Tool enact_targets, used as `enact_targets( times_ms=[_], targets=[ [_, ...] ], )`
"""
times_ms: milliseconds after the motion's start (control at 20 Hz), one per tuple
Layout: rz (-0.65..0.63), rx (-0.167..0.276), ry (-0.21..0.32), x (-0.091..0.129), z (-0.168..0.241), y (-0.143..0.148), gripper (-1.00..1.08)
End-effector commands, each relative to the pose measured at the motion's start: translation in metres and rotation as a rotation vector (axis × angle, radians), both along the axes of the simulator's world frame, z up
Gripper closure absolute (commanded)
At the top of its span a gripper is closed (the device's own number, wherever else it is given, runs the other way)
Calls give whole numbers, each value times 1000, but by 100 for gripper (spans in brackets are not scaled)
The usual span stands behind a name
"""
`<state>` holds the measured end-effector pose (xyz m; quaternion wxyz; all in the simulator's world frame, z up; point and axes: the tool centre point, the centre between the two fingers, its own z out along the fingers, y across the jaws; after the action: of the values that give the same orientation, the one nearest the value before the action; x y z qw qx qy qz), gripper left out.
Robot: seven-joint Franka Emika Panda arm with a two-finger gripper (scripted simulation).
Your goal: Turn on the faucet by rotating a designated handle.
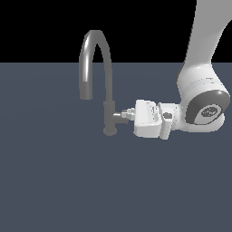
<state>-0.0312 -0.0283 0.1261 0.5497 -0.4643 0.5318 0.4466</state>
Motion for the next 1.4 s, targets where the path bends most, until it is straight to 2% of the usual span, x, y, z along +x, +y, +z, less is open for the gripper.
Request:
enact_targets(
  times_ms=[0,50,100,550,600,1200,1250,1350],
  targets=[
    [1,3,38,-18,-28,3,108],
    [1,3,38,-18,-28,3,108],
    [0,1,2,-5,-8,1,108],
    [1,3,36,-16,-57,3,108],
    [3,5,-2,-6,-35,1,108],
    [1,3,35,-1,-84,0,108],
    [7,13,-16,8,-53,-5,108],
    [6,12,-8,11,-60,-5,108]
  ],
)
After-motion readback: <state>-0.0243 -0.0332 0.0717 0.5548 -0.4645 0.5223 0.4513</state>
